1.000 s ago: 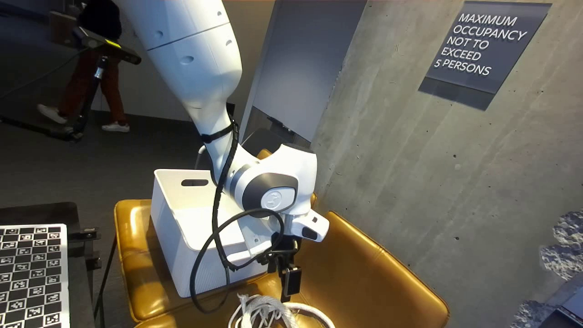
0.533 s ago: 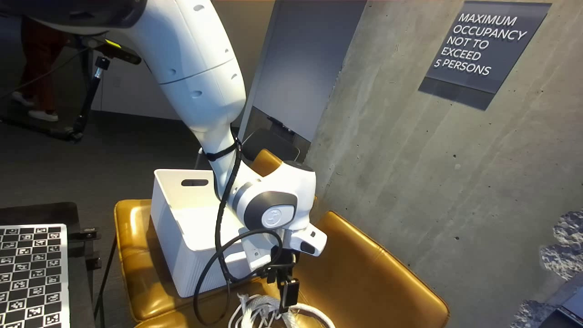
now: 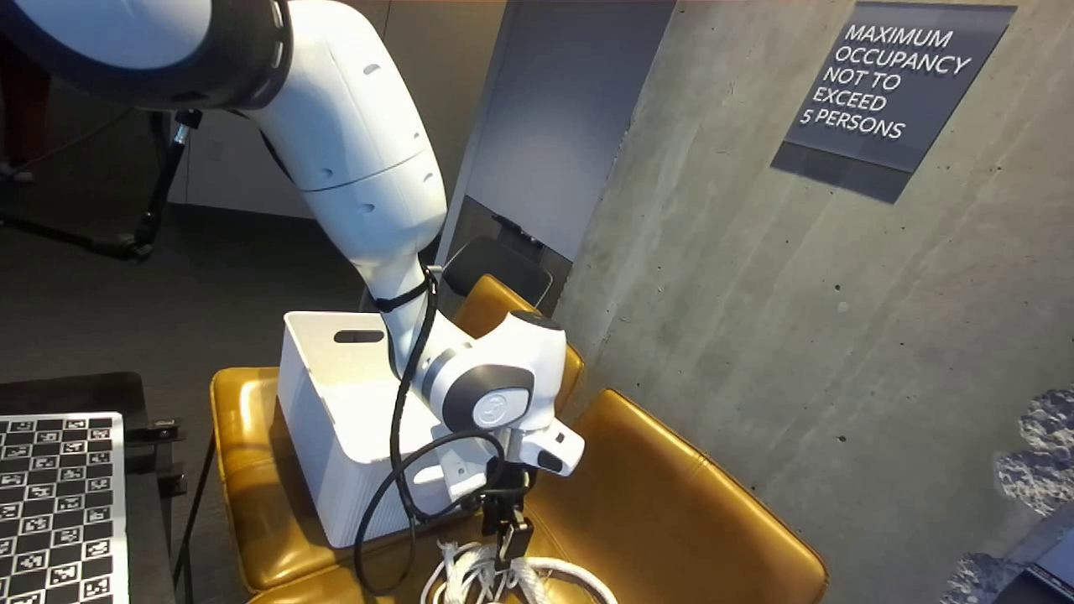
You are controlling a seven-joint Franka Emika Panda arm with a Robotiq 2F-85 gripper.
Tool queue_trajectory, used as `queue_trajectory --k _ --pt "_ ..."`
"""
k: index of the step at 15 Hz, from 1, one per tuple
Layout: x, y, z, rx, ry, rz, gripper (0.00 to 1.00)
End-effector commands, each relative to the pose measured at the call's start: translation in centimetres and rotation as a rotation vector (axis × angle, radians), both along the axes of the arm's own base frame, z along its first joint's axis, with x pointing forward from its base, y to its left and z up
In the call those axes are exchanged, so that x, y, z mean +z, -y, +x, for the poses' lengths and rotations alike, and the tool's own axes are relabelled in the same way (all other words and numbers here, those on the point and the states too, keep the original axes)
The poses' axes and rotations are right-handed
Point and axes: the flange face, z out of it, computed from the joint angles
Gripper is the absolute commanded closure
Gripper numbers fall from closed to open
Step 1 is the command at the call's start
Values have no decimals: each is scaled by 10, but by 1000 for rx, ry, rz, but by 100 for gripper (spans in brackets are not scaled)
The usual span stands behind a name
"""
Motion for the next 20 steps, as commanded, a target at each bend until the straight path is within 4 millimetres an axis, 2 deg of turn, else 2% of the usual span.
queue_trajectory --k 1,5,8,10,15,20 --pt "-4 -4 7 -22 -13 -7 68" --pt "3 -4 6 -19 -12 -11 98" --pt "13 -3 5 -22 -12 -11 99" --pt "40 -10 -1 -25 -10 -15 97" --pt "126 -23 -33 20 -47 -40 97" --pt "238 -26 -47 96 55 -98 97"
